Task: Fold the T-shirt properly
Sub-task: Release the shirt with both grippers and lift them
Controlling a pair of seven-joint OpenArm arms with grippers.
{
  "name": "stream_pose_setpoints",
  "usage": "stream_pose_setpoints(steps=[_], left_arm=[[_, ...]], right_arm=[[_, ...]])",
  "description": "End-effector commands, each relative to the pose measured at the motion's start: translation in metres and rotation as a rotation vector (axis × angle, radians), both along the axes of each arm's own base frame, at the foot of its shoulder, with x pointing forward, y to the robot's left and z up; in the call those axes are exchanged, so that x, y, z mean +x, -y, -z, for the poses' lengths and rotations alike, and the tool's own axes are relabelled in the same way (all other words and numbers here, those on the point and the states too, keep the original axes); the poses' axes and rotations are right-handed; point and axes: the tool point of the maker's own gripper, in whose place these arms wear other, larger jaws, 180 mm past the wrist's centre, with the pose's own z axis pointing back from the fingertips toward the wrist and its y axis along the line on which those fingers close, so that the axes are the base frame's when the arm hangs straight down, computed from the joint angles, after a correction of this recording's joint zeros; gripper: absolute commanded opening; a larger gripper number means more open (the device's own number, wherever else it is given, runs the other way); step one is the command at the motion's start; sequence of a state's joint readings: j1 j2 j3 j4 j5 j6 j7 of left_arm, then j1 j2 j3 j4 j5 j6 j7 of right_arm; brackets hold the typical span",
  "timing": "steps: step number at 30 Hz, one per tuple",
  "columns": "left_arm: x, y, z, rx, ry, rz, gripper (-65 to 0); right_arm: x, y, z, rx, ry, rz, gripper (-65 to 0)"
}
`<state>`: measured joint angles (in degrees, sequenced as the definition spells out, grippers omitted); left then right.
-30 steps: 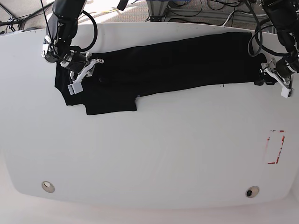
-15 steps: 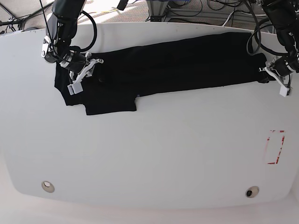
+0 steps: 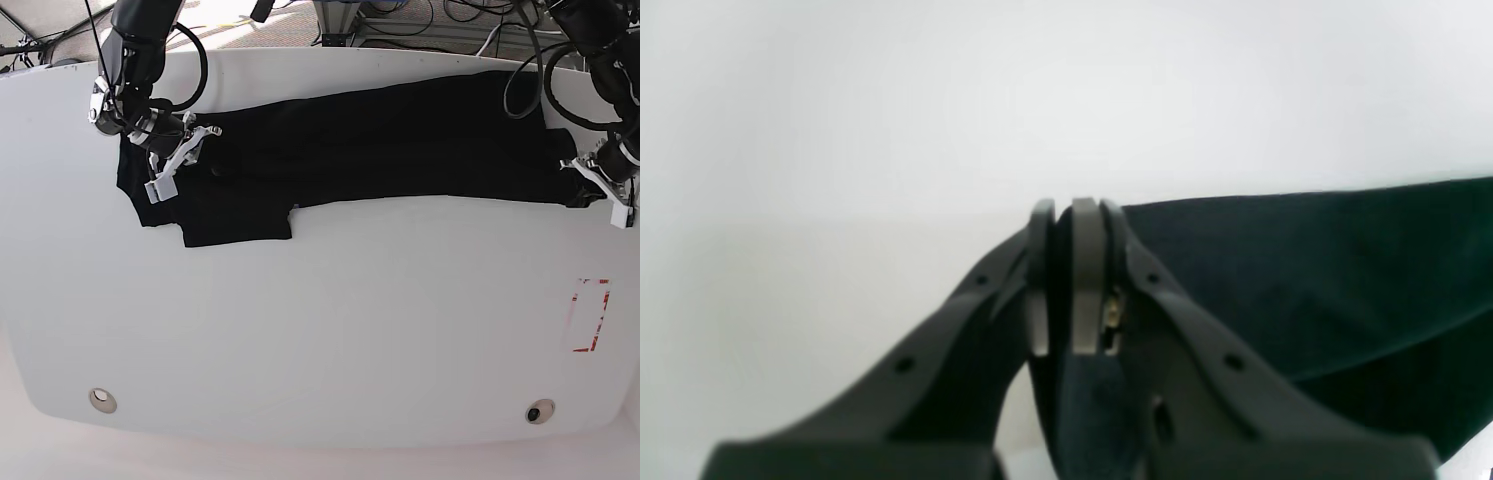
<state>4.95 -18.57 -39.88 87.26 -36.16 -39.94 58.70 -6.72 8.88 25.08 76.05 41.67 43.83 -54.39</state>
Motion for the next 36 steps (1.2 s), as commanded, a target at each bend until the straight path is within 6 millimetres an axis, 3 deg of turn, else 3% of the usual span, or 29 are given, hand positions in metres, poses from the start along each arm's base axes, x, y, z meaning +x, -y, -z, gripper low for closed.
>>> stream_pose_setpoints(steps=[1, 4, 6, 13, 16, 20, 25, 36], left_arm=[[0.007, 0.001, -0.034, 0.078, 0.086, 0.041, -62.8], [0.013, 0.028, -0.050, 0.122, 0.129, 0.130, -62.8], [0.005, 0.041, -0.057, 0.162, 0.137, 0.178, -62.8], [-0.013, 0.059, -0.065, 0.186, 0.147, 0.240, -62.8], [-0.039, 0.051, -0.050, 0.179, 0.075, 0.224, -62.8], [-0.049, 0.042, -0.042, 0.185, 0.038, 0.201, -62.8], [-0.078, 0.028, -0.021, 0.170, -0.054, 0.164, -62.6], [-0.100, -0.005, 0.024, 0.168, -0.219, 0.083, -62.5]], right_arm=[[-0.042, 0.021, 0.039, -0.163, -0.233, -0.054, -57.2], [-0.042, 0.021, 0.038, -0.164, -0.232, -0.054, -57.2], [-0.042, 0.021, 0.038, -0.164, -0.232, -0.054, -57.2], [-0.038, 0.021, 0.037, -0.164, -0.223, -0.057, -57.2], [-0.043, 0.021, 0.039, -0.162, -0.236, -0.055, -57.2], [-0.036, 0.020, 0.037, -0.162, -0.223, -0.056, -57.2], [-0.037, 0.020, 0.037, -0.161, -0.224, -0.056, -57.2], [-0.033, 0.019, 0.035, -0.161, -0.217, -0.058, -57.2]])
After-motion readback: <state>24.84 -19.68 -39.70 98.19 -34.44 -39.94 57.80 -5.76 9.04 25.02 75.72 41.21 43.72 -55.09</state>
